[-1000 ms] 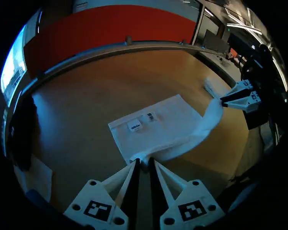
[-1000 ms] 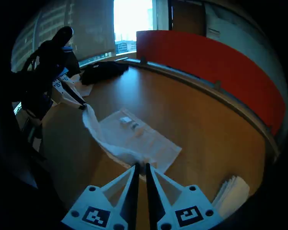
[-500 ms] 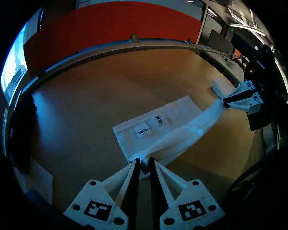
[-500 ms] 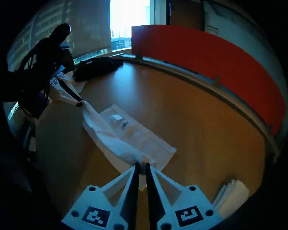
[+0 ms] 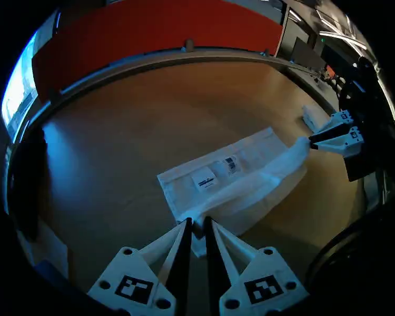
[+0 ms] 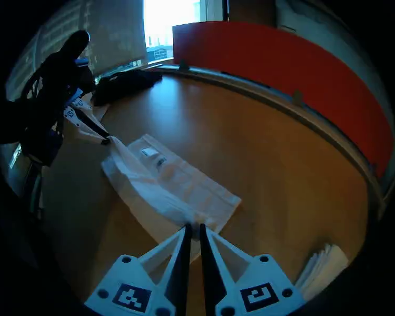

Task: Fold towel

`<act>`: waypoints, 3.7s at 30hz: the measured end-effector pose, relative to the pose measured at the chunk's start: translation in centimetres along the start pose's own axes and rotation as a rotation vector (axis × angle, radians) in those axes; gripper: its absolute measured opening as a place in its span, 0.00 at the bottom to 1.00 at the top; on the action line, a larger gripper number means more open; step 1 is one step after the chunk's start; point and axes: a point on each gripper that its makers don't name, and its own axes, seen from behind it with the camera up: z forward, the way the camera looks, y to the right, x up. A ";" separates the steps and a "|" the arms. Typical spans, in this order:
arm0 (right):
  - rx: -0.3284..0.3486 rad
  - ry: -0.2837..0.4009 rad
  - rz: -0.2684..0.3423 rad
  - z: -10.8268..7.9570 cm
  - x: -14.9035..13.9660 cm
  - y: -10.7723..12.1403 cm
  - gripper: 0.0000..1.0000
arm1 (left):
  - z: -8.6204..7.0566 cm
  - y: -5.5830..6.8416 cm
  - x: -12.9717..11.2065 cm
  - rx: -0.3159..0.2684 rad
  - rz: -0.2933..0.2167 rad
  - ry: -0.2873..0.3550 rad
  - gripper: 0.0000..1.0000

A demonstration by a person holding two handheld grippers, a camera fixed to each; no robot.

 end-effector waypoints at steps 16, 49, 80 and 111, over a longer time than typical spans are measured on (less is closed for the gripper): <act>-0.063 -0.021 0.044 2.2 -0.2 2.1 0.16 | 3.0 -2.1 0.9 0.091 0.011 0.002 0.39; -0.120 -0.011 0.062 0.7 -0.8 1.8 0.90 | 0.4 -2.9 0.4 0.109 0.016 0.030 0.92; -0.115 0.003 0.056 -1.8 -2.4 -0.9 0.90 | -3.4 -2.2 -4.6 0.150 -0.049 0.046 0.92; -0.017 -0.053 -0.076 -0.1 -3.2 -1.5 0.90 | -8.7 -3.6 -9.9 0.274 -0.210 0.147 0.92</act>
